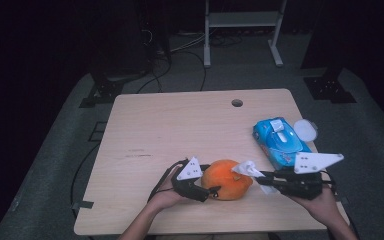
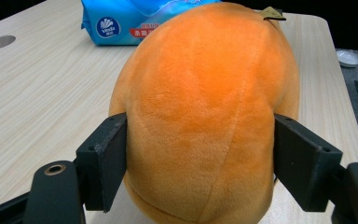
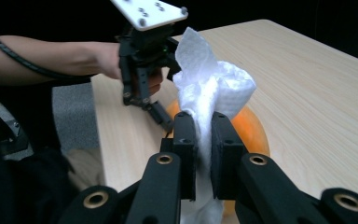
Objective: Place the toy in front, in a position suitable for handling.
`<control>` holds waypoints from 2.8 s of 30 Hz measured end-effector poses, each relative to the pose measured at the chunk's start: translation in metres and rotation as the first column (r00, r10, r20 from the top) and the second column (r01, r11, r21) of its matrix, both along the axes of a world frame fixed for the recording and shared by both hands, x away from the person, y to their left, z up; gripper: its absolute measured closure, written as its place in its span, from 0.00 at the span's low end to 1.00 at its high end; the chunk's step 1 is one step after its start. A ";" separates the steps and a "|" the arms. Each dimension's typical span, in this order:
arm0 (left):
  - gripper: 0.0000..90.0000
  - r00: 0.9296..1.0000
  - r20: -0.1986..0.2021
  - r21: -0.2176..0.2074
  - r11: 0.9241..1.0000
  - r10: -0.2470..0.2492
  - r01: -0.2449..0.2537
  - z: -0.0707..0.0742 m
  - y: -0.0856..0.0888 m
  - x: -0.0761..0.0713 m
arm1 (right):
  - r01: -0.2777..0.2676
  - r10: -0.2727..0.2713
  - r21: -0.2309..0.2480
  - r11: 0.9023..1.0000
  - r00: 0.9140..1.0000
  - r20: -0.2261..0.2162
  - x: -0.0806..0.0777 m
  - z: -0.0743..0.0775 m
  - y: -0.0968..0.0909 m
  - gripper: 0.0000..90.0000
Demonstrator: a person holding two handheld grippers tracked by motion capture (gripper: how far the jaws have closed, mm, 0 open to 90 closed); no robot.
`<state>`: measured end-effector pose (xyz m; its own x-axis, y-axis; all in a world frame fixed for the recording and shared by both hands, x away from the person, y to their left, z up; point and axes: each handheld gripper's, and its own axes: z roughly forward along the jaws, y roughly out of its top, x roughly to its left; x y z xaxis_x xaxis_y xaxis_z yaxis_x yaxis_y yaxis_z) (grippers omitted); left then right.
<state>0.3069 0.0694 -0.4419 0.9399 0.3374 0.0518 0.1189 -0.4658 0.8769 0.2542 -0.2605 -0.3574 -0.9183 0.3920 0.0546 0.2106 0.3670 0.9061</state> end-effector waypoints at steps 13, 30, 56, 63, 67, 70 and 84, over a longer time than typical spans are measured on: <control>0.27 1.000 0.000 -0.011 1.000 -0.004 0.004 -0.001 -0.002 0.001 | -0.023 -0.005 -0.235 0.972 0.993 -0.118 0.009 -0.019 0.000 0.91; 0.28 0.999 0.038 0.035 0.999 -0.039 0.038 -0.001 -0.006 -0.006 | 0.041 -0.044 -0.190 0.981 0.999 -0.012 0.042 -0.033 0.050 0.74; 0.28 0.999 -0.052 -0.002 1.000 0.002 -0.002 -0.010 0.008 0.000 | 0.019 -0.025 -0.124 0.992 0.999 -0.041 0.033 -0.044 0.047 0.90; 0.26 0.999 -0.045 0.006 1.000 0.004 -0.004 -0.009 0.004 -0.001 | 0.117 -0.124 -0.127 0.985 0.991 -0.050 0.039 -0.044 0.026 0.90; 0.26 0.999 -0.048 0.002 1.000 0.003 -0.003 -0.010 0.005 0.000 | 0.023 -0.027 -0.099 0.995 0.999 -0.042 0.031 -0.039 0.042 0.90; 0.26 0.998 -0.055 -0.002 1.000 0.001 -0.001 -0.010 0.007 0.000 | 0.026 -0.032 -0.122 0.992 0.999 -0.041 0.034 -0.041 0.043 0.90; 0.26 0.999 -0.034 0.018 1.000 -0.008 0.009 -0.009 0.003 -0.004 | 0.030 -0.032 -0.120 0.992 0.999 -0.011 0.034 -0.036 0.045 0.89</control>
